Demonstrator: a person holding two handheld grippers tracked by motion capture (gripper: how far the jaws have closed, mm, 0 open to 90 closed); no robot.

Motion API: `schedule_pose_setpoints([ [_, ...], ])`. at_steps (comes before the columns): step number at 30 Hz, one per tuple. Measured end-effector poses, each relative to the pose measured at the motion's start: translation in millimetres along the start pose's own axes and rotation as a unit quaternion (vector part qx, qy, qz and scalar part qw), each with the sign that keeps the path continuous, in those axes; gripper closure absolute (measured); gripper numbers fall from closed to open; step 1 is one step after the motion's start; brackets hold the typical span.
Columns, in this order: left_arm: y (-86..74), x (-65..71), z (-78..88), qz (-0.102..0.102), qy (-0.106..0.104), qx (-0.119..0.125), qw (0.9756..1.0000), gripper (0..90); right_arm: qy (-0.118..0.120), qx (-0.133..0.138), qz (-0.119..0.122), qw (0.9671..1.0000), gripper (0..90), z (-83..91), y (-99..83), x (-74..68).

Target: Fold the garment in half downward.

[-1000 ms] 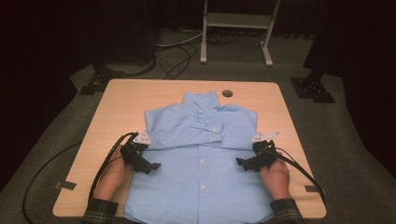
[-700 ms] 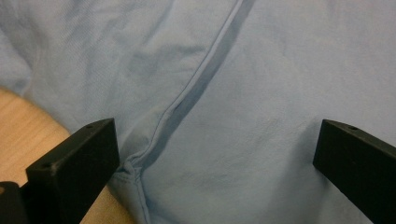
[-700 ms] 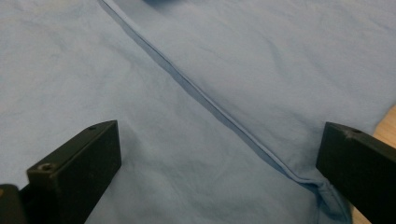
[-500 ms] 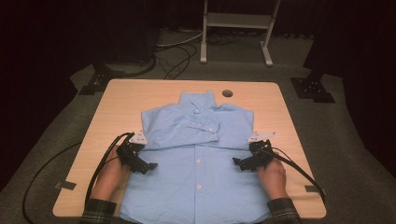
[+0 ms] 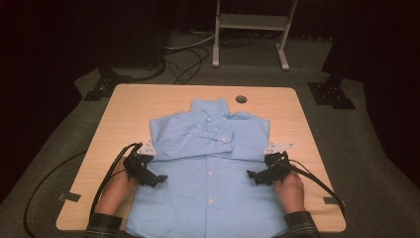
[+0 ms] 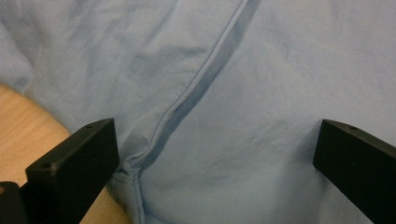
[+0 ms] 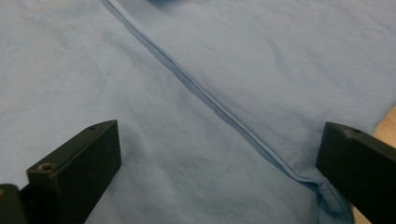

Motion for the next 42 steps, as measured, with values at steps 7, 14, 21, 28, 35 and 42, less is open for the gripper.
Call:
schedule_pose_setpoints([
  [7,-3.6,5.6,2.4,-0.002,-0.002,-0.003,1.0000,0.0,0.003,-0.001,0.005,1.0000,0.0,4.8,-4.5,-4.9],
  [14,-7.8,12.4,5.1,-0.001,-0.001,-0.002,1.0000,0.0,0.007,0.000,0.008,0.9999,0.0,10.0,-9.5,-10.3],
  [21,-11.5,19.1,7.4,0.002,0.002,-0.004,1.0000,0.0,0.008,-0.001,0.008,0.9999,0.0,15.1,-14.0,-16.9],
  [28,-16.8,27.3,10.6,0.004,0.002,-0.003,1.0000,0.0,0.009,-0.002,0.009,0.9999,0.0,20.0,-18.4,-22.4],
  [35,-20.6,34.7,13.2,0.009,0.006,-0.007,0.9999,0.0,0.012,-0.004,0.012,0.9998,0.0,23.9,-21.9,-27.5],
  [42,-25.3,40.1,16.0,0.009,0.007,-0.003,0.9999,0.0,0.013,-0.004,0.014,0.9998,0.0,26.4,-24.2,-30.5],
])
Point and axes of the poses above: each handheld gripper's, and its own axes: z roughly backward along the jaws, y roughly out of its top, x roughly to its right, the point moved 5 cm from there along -z, roughly forward along the jaws, and after that the axes turned 8 degrees about z, right-handed, at the moved point
